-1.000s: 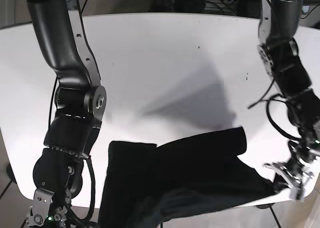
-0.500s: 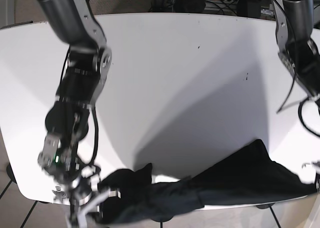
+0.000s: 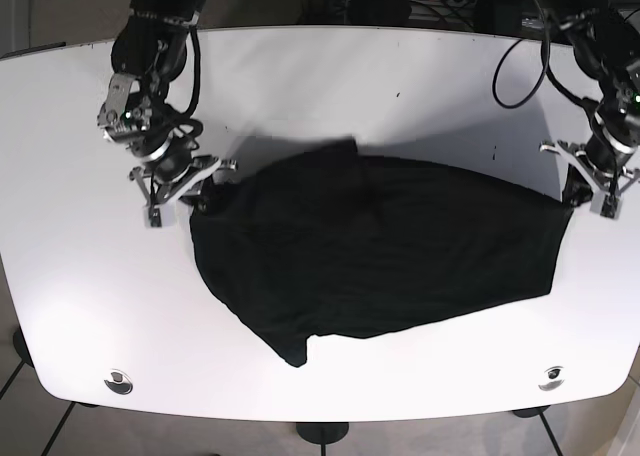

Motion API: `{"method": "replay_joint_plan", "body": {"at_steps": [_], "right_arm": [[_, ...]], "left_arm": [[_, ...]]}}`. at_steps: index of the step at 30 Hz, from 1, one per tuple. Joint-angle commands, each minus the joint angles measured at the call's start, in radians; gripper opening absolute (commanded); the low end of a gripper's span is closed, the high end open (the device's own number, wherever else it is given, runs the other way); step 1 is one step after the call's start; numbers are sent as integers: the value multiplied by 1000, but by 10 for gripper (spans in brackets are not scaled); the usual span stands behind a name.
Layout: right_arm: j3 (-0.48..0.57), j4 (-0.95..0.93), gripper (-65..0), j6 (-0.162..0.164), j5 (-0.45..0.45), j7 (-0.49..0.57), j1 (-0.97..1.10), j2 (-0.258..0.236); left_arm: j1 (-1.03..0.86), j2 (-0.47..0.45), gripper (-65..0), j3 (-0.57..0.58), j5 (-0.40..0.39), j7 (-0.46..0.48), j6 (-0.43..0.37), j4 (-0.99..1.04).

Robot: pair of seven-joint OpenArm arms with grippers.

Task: Fold the T-shirt properly
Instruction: 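Stretch the black T-shirt between both grippers and lay it flat, then hold the T-shirt edge with both grippers and pull it taut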

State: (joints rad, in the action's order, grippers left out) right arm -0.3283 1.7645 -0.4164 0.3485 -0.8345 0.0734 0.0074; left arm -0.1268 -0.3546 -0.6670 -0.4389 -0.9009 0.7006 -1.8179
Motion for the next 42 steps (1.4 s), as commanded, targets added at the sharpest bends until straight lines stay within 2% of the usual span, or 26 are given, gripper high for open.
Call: {"method": "replay_joint_plan", "body": {"at_steps": [1, 2, 3, 4, 8, 10, 12, 14, 15, 17, 19, 26, 27, 29, 32, 35, 37, 40, 42], "right_arm": [[-19, 25, -629, 0, 14, 25, 33, -10], [-30, 25, -629, -5, 14, 27, 50, -10], [-48, 25, -629, -35, 14, 25, 73, -10], [-55, 25, -629, -52, 14, 22, 87, -10], [-58, 27, -623, -98, 14, 19, 150, -10], [-59, 41, -602, -108, 14, 19, 171, -11], [-59, 59, -504, -128, 14, 19, 199, -11], [-58, 91, -368, -187, 14, 19, 222, -11], [-51, 122, -277, -232, 14, 19, 245, -11], [-50, 165, -182, -281, 14, 19, 268, -11], [-50, 197, -130, -282, 14, 19, 291, -13], [-42, 239, -127, -282, 13, 19, 311, -73], [-67, 239, -127, -282, 14, 7, 309, -63], [-128, 242, -127, -282, 27, -53, 297, -14], [-220, 240, -127, -282, 160, -134, 299, 32], [-228, 240, -127, -282, 303, -208, 332, 44], [-225, 239, -127, -282, 366, -231, 342, 59], [-211, 237, -127, -276, 338, -273, 345, 102], [-142, 228, -127, -252, 291, -269, 340, 108]], "left_arm": [[-64, 18, -650, -49, -10, 18, -2, -42], [-92, 27, -650, -75, -10, 18, -2, -49], [-126, 35, -650, -101, -10, 18, -2, -49], [-144, 42, -650, -115, -10, 18, -2, -49], [-218, 56, -650, -124, -10, 18, -2, -49], [-236, 56, -650, -124, -10, 19, -2, -49], [-250, 56, -650, -124, -10, 19, -2, -49], [-251, 56, -650, -124, -10, 19, -2, -49], [-251, 56, -650, -124, -10, 19, -2, -50], [-250, 56, -650, -124, -10, 19, -2, -50], [-248, 56, -650, -124, -10, 19, -2, -50], [-247, 56, -650, -116, -10, 19, -2, -50], [-247, 56, -650, -116, -10, 19, -2, -50], [-247, 56, -650, -115, -10, 19, -2, -50], [-245, 56, -650, -115, -10, 19, -2, -50], [-245, 56, -650, -115, -10, 19, -2, -50], [-245, 56, -650, -115, -10, 19, -2, -50], [-245, 56, -650, -115, -10, 19, -2, -50], [-245, 56, -650, -115, -10, 19, -2, -50]]}}
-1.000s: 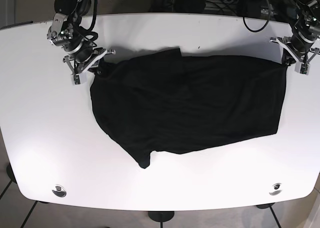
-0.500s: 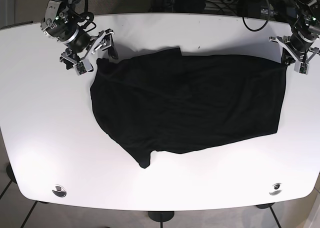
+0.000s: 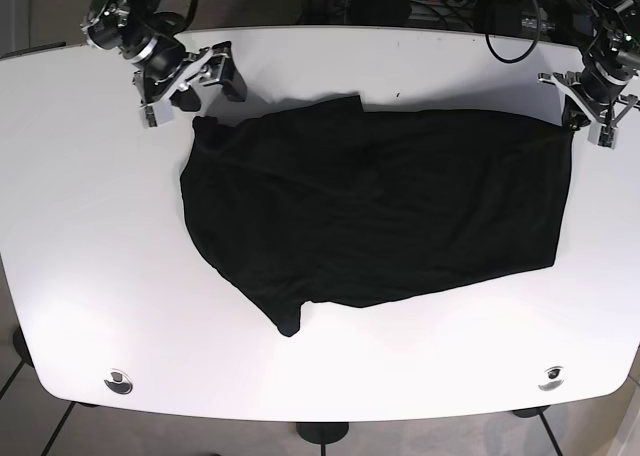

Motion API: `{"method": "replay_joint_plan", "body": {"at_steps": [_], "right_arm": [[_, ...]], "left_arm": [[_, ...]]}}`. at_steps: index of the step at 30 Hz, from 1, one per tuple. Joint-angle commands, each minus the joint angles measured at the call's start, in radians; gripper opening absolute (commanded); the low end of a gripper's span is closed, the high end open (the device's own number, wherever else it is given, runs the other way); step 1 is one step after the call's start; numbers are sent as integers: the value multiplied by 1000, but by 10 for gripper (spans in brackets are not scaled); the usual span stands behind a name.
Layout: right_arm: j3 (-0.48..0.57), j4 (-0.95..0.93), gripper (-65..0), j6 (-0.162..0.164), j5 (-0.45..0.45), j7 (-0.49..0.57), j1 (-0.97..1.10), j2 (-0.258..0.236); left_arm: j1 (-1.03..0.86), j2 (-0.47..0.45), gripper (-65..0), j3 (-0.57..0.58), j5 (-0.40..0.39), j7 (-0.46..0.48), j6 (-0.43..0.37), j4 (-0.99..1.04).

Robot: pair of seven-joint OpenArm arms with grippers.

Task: Fold the T-shirt properly
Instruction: 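Hold the T-shirt edge with both grippers and pull it taut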

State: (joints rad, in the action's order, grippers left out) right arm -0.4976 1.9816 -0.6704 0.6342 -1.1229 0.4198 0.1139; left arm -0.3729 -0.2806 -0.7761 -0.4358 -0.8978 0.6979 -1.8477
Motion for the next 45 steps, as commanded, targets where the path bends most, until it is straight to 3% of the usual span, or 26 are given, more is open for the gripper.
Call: {"method": "replay_joint_plan", "body": {"at_steps": [1, 3, 5, 9, 15, 16, 18, 21, 22, 23, 26, 30, 32, 34, 38, 42, 45], "right_arm": [[57, 2, -127, 8, -17, 22, -6, 4], [93, -31, -127, 31, -40, 63, -12, 10], [138, -72, -127, 97, -43, 119, -22, 20], [211, -152, -127, 177, -41, 205, -57, 22], [231, -265, -135, 249, -41, 289, -141, 23], [227, -281, -179, 252, -41, 295, -152, 23], [225, -281, -335, 252, -41, 301, -155, 23], [225, -284, -602, 252, -44, 301, -158, 22], [225, -284, -640, 252, -46, 301, -160, 22], [225, -282, -617, 252, -46, 301, -160, 20], [224, -239, -633, 252, -43, 295, -149, 16], [227, -61, -633, 240, -43, 235, -57, 13], [228, 15, -633, 226, -34, 180, -12, -18], [221, 31, -633, 200, 37, 157, 32, -43], [164, 29, -633, 196, 232, 160, 153, -185], [147, 28, -633, 196, 252, 154, 232, -256], [147, 2, -633, 194, 252, 152, 268, -277]], "left_arm": [[1, -18, -650, -6, -13, 16, 0, -20], [1, -18, -650, -4, -13, 16, 0, -20], [1, -18, -650, -4, -13, 16, 0, -20], [1, -18, -650, -4, -13, 16, 0, -20], [1, -18, -650, -4, -13, 16, 0, -20], [1, -18, -650, -4, -13, 16, 0, -20], [1, -18, -650, -4, -13, 16, 0, -20], [1, -18, -650, -4, -13, 16, 0, -20], [1, -18, -650, -4, -13, 16, 0, -20], [2, -18, -650, -4, -13, 16, 0, -20], [27, -18, -650, -9, -14, 15, 0, -20], [53, -18, -650, -15, -14, 15, 0, -37], [65, -18, -650, -15, -14, 15, 0, -48], [85, -18, -650, -15, -7, 15, 0, -42], [108, -22, -650, -67, -5, 15, 0, -36], [108, -26, -650, -69, -5, 16, 0, -4], [108, -27, -650, -65, -5, 16, 0, 1]]}}
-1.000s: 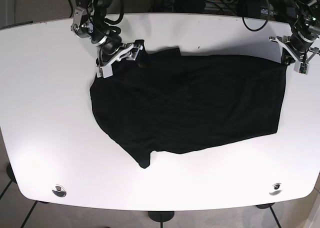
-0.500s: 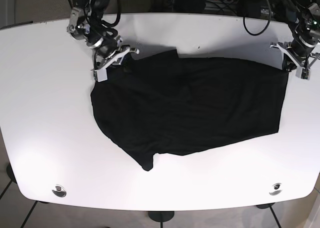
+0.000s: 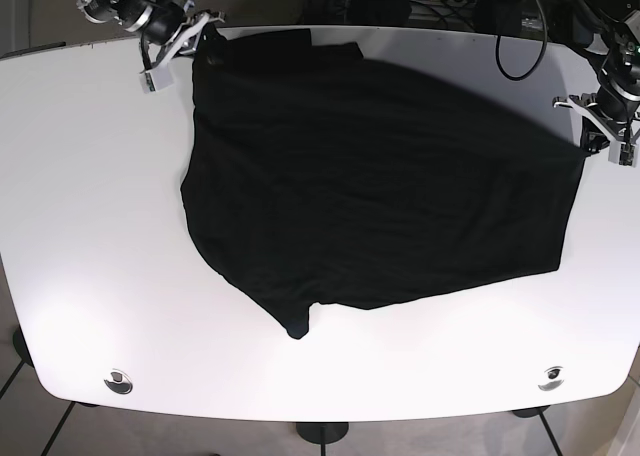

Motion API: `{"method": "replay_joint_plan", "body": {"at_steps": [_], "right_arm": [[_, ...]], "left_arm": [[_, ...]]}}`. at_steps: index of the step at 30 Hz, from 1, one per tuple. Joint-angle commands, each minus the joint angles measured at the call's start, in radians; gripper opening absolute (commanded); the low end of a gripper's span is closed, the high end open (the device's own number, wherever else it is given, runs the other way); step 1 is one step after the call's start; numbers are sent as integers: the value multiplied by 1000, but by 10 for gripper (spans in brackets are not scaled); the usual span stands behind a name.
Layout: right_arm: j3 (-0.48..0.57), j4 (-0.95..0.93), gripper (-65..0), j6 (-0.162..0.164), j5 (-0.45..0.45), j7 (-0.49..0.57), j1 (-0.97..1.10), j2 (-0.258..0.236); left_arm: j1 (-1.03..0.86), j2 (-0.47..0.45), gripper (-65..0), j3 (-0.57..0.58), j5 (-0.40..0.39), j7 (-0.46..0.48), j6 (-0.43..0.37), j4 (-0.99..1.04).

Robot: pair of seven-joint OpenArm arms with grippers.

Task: Fold the T-shirt properly
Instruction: 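Hold the T-shirt edge with both grippers and pull it taut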

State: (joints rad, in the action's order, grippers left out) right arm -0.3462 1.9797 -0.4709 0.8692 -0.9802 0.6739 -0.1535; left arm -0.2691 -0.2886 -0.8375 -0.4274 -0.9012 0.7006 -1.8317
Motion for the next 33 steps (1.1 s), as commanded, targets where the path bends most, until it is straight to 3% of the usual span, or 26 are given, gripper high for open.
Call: {"method": "replay_joint_plan", "body": {"at_steps": [1, 5, 7, 8, 10, 12, 17, 22, 24, 33], "right_arm": [[-4, -4, -631, -5, 14, 10, 17, -19], [-9, -69, -621, -5, 14, 10, 27, -24], [-11, -70, -555, -5, 14, 17, 27, -21], [-12, -75, -484, -5, 14, 17, 22, -19], [-12, -101, -404, -5, 17, 24, 8, -16], [-12, -133, -373, -5, 17, 42, -10, -14], [-26, -162, -366, -7, 20, 53, -38, 24], [-27, -161, -366, -107, 20, 47, -58, 42], [-27, -164, -365, -147, 74, 48, -58, 35], [-87, -283, -373, -154, 115, 47, -131, 30]], "left_arm": [[4, -19, -650, -4, -14, 20, -2, -15], [4, -19, -650, -3, -14, 20, -2, -13], [4, -19, -650, -3, -14, 20, -2, -13], [4, -19, -650, -3, -14, 20, -2, -13], [4, -18, -650, -3, -14, 20, -2, -13], [4, -18, -650, -3, -14, 20, -2, -13], [0, -16, -650, -7, -14, 20, -2, -15], [-2, -16, -650, -7, -14, 20, -2, -15], [-2, -16, -650, -4, -14, 20, -2, -15], [1, -13, -650, -3, -14, 20, -2, -13]]}}
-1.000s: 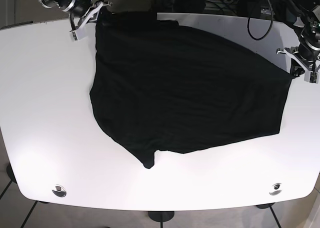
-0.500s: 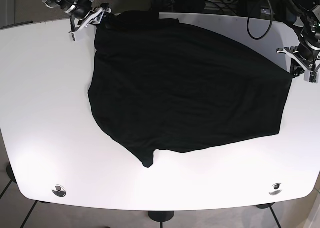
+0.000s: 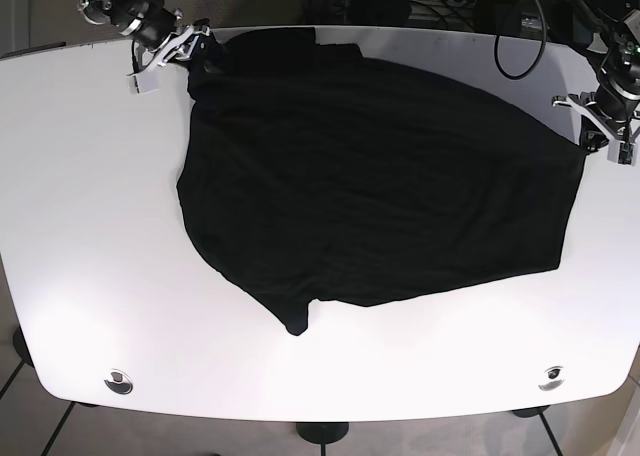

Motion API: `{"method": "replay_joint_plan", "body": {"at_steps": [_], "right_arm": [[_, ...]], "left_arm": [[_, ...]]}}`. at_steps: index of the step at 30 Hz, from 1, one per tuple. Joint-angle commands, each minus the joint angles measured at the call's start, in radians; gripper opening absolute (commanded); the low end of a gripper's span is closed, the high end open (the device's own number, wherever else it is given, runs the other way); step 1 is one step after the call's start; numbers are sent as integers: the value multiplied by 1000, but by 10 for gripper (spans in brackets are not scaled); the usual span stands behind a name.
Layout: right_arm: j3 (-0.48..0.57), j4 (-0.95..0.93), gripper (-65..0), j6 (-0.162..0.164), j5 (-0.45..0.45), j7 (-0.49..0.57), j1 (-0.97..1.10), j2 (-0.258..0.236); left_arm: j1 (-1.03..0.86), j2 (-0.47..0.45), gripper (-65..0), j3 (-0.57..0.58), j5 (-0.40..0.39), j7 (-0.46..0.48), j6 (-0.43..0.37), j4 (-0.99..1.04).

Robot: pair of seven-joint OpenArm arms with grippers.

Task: Fold the T-shirt properly
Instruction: 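Hold the T-shirt edge with both grippers and pull it taut, then lift the held edge with both grippers and shake the T-shirt out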

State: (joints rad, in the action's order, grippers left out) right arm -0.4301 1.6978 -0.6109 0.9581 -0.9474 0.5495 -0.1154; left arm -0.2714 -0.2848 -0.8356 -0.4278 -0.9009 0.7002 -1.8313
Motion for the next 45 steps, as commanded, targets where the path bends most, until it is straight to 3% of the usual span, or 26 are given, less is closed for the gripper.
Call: {"method": "replay_joint_plan", "body": {"at_steps": [1, 3, 4, 5, 6, 7, 8, 11, 15, 18, 20, 25, 30, 32, 34, 38, 41, 45], "right_arm": [[-3, -11, -374, -14, 26, 14, -7, -8], [-2, -11, -379, -14, 26, 14, -7, -7], [-2, -11, -411, -14, 26, 14, -9, -5], [0, -11, -474, -14, 26, 14, -9, -5], [1, -9, -621, -14, 25, 14, -9, -5], [1, -9, -640, -14, 22, 14, -9, -5], [1, -9, -614, -14, 25, 14, -4, -5], [-6, 52, -633, -14, 20, 17, 19, -5], [-6, 186, -634, -4, -18, 20, 40, -7], [1, 244, -634, 52, -141, 20, -32, -4], [3, 246, -634, 72, -218, 15, -128, 4], [3, 241, -634, 73, -431, -23, -420, 10], [4, 181, -634, 72, -591, -46, -702, 32], [26, 137, -634, 70, -612, -46, -816, 29], [73, 89, -634, 72, -614, -46, -922, -14], [90, -23, -634, 72, -614, -48, -1193, -22], [90, -104, -634, 72, -614, -101, -1391, -59], [90, -123, -634, 72, -612, -163, -1563, -74]], "left_arm": [[4, -17, -650, -4, -13, 19, -2, -14], [4, -17, -650, -4, -13, 19, -2, -14], [4, -17, -650, -4, -13, 19, -2, -14], [4, -17, -650, -4, -13, 19, -2, -14], [4, -17, -650, -4, -13, 19, -2, -14], [4, -17, -650, -4, -13, 19, -2, -14], [4, -17, -650, -3, -13, 19, -2, -14], [5, -15, -650, 0, -13, 19, -2, -21], [56, -15, -650, 106, -12, 36, -2, -20], [140, -14, -650, 215, 37, 42, -2, -18], [237, -14, -650, 302, 88, 42, -2, -12], [492, -12, -650, 511, 278, 44, -3, -8], [751, 29, -650, 542, 329, 85, -96, 175], [861, 31, -650, 549, 329, 127, -96, 295], [973, 29, -650, 560, 330, 144, -96, 410], [1230, -26, -650, 577, 337, 230, -93, 605], [1412, -80, -650, 654, 329, 260, -93, 683], [1558, -107, -650, 671, 329, 259, -89, 689]]}}
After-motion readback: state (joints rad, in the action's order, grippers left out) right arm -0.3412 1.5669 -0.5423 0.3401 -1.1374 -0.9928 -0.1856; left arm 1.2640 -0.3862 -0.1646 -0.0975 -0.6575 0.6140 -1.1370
